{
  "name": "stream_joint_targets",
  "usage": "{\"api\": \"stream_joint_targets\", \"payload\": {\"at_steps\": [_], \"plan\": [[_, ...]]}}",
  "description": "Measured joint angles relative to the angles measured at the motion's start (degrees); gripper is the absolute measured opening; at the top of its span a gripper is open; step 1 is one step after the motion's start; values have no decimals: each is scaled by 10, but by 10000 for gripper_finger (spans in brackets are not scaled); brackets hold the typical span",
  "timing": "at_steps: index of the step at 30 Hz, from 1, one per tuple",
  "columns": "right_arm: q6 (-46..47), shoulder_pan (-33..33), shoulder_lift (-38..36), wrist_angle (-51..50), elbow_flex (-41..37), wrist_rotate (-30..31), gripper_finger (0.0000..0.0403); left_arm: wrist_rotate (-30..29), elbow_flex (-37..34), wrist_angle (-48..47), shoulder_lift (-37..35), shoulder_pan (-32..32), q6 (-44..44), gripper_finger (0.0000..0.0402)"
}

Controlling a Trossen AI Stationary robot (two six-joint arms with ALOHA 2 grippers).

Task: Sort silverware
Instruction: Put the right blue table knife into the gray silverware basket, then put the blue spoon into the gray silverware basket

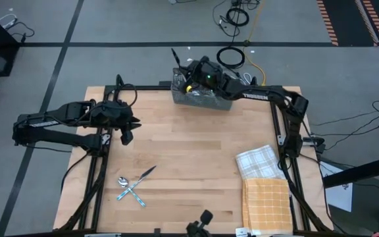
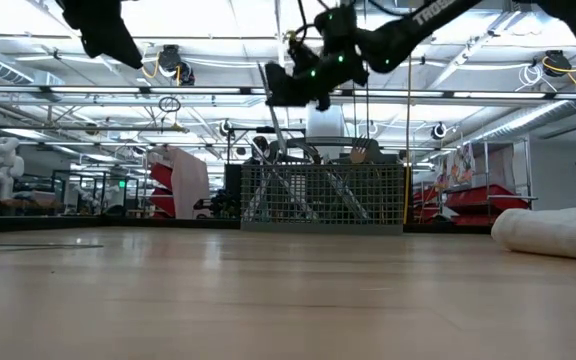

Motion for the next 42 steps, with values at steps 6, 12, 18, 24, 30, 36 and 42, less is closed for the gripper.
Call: {"api": "stream_joint_targets", "payload": {"at_steps": [6,12,18,24,30,36,42], "plan": [[0,-5,18,-1,-21,-27,0,-5,0,-16,0,0,-1,99],[-15,-5,18,-40,-53,-27,1,-13,0,-23,0,0,-14,99],[-1,-4,17,-107,-57,-27,33,-14,0,-23,0,0,-14,99],[18,-4,10,-127,-58,-27,103,-10,0,-24,0,0,-15,99],[-7,5,-49,-143,-58,-27,170,3,0,-30,0,0,-27,99],[-25,17,-166,-188,-58,-24,197,95,-3,-89,11,-20,-76,99],[-70,49,-286,-277,-58,49,198,115,-59,-90,36,-98,-266,99]]}}
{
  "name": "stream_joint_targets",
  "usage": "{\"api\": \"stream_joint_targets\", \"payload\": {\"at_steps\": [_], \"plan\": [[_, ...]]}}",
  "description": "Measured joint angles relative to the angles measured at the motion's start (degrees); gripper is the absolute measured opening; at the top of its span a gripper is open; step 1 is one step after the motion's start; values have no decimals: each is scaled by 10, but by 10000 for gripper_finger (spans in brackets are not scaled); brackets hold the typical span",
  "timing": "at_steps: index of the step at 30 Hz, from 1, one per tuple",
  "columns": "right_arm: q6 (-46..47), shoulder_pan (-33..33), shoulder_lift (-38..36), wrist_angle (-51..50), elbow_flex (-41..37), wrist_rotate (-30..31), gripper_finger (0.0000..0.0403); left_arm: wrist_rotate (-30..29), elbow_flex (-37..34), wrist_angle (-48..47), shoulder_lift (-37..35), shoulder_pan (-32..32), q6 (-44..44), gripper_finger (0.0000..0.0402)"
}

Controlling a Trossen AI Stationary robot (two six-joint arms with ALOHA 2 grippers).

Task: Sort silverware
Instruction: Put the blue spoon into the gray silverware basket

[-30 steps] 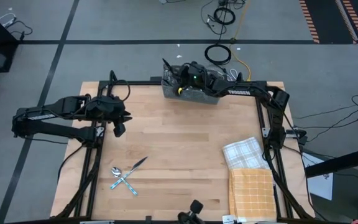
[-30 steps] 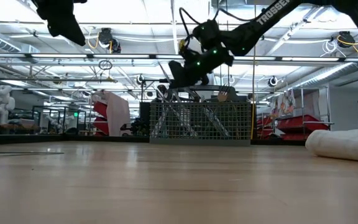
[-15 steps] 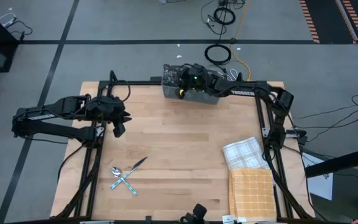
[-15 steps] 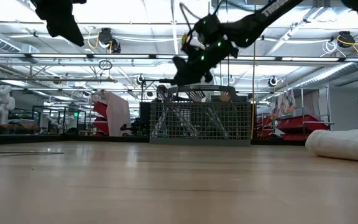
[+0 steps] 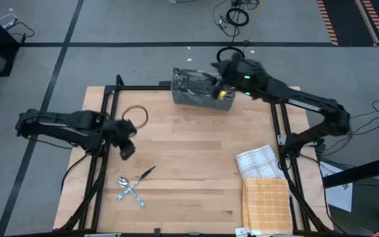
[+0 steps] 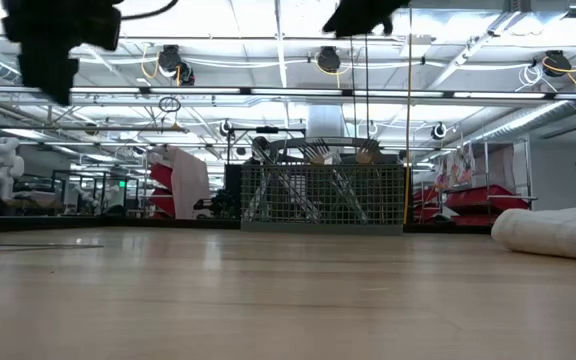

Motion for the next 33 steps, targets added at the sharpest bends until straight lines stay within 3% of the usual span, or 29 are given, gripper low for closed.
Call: {"api": "stream_joint_targets", "payload": {"at_steps": [3,7,12,15,19,33], "plan": [[-36,16,-58,-35,0,34,198,28,-33,32,23,-67,-46,99],[-64,24,-126,-79,0,49,199,41,-56,88,63,-179,-33,99],[-66,21,-197,-121,0,52,199,22,-56,154,121,-303,40,99],[-65,21,-226,-143,0,52,199,-23,-56,187,156,-359,79,99],[-57,21,-253,-173,0,61,199,-78,-56,205,210,-393,91,99],[-17,21,-269,-206,0,61,199,-50,-55,249,330,-443,92,99]]}}
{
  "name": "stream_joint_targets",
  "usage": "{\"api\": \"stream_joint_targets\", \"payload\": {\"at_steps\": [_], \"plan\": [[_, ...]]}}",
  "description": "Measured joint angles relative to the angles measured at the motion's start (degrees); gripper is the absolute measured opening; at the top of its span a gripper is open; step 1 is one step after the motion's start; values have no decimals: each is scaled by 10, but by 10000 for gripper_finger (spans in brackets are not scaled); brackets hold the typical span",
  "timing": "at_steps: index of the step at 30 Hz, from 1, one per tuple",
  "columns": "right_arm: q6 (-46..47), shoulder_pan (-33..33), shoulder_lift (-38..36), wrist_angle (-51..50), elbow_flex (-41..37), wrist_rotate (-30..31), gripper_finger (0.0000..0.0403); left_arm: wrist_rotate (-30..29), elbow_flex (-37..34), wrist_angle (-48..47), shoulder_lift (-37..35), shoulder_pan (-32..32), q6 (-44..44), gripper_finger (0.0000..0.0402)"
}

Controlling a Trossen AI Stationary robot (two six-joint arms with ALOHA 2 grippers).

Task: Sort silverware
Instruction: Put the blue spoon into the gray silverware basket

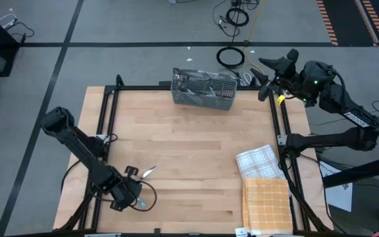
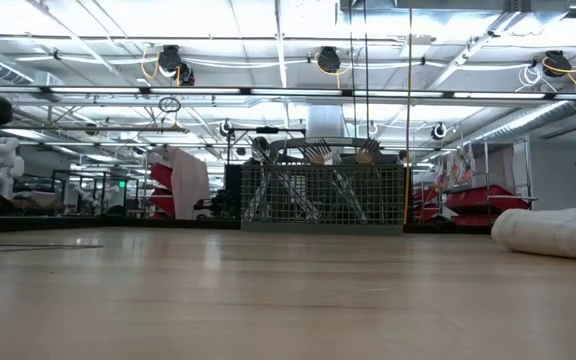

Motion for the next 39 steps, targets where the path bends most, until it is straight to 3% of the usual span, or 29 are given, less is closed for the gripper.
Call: {"api": "stream_joint_targets", "payload": {"at_steps": [17,24,29,39], "plan": [[33,0,0,-22,0,-2,199,-34,4,29,109,-15,70,96],[44,0,0,-40,0,-2,199,-36,11,17,104,-7,55,17],[50,0,-1,-63,0,-3,199,-41,34,-18,97,4,36,17],[53,0,-1,-169,0,-3,199,-158,128,-177,68,94,27,16]]}}
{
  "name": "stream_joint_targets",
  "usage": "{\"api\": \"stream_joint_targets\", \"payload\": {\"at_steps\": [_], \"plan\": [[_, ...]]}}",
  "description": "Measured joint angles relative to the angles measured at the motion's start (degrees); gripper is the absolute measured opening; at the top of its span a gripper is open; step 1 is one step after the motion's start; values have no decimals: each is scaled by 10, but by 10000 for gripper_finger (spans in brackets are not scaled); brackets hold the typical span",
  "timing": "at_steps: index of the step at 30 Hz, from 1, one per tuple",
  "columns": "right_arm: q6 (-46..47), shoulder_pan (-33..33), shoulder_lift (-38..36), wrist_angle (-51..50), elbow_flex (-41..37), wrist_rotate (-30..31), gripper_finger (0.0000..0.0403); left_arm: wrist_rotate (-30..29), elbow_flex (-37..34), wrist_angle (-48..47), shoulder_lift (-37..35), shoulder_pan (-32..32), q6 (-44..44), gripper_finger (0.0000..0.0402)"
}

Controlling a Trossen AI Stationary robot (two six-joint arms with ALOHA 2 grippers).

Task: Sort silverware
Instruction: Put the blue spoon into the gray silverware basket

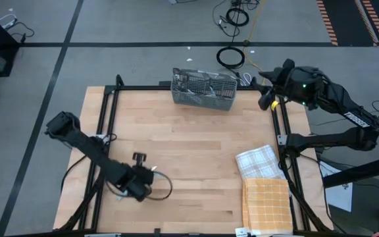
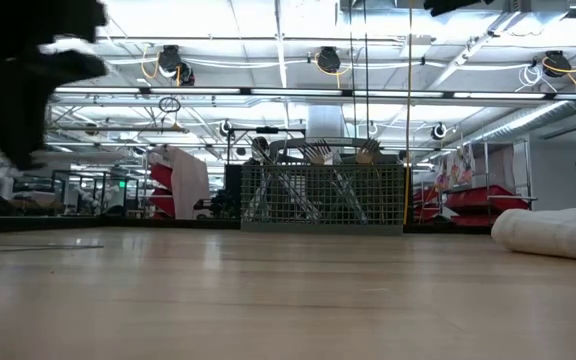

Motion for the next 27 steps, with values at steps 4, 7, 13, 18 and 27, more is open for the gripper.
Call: {"api": "stream_joint_targets", "payload": {"at_steps": [4,7,13,18,27], "plan": [[7,0,0,-31,0,1,199,-68,55,-80,0,60,3,16],[7,0,0,-47,0,2,199,-129,98,-122,-1,125,18,16],[7,0,0,-81,0,2,199,-243,197,-119,-1,275,148,16],[9,0,0,-105,0,2,199,-320,276,-95,-1,389,307,16],[12,0,0,-121,0,2,199,-448,354,10,-2,542,691,16]]}}
